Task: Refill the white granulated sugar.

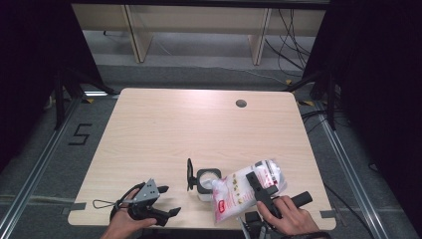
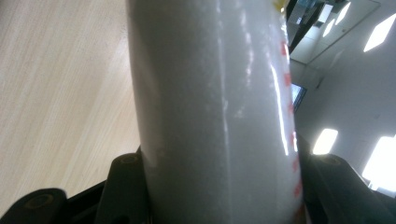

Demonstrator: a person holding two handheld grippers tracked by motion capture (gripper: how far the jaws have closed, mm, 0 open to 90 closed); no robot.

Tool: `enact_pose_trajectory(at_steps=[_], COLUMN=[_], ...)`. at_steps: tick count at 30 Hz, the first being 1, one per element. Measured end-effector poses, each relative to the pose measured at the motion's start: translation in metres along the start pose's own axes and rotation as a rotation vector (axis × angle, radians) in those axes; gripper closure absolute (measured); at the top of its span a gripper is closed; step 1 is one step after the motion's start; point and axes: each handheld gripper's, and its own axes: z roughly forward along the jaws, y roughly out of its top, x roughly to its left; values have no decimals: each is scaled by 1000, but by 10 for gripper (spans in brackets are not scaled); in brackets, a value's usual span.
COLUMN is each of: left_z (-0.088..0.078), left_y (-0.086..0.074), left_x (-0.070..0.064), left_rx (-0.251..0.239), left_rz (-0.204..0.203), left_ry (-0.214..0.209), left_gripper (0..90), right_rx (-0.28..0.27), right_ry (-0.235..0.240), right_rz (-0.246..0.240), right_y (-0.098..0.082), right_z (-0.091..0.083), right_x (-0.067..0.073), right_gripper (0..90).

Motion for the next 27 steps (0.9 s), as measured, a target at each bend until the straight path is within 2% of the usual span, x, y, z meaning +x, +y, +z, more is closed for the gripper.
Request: enact_pose_trajectory(at_steps=[5, 7, 20, 21, 22, 24, 27], left_z=[0, 0, 0, 0, 0, -1, -1], left_y=[0, 0, 0, 0, 0, 1, 1], left_x=[0, 0, 0, 0, 0, 1, 2], left_rx=[-1, -2, 2, 2, 1, 11, 12], left_rz=[-1, -1, -2, -3, -2, 7, 18], left_ry=[-4, -4, -5, -5, -5, -2, -3], left_gripper=[168, 168, 168, 168, 168, 168, 168], right_rx=[1, 6, -10, -6, -6, -16, -11], right_ry=[-3, 1, 0, 1, 1, -2, 4], right_rz=[-7, 25, 35, 78, 78, 22, 28], right_y=[0, 1, 1, 0, 0, -3, -5], right_z=[0, -1, 0, 0, 0, 1, 1], right_x=[0, 2, 2, 5, 5, 2, 2], right_gripper=[520, 521, 521, 522, 522, 521, 522])
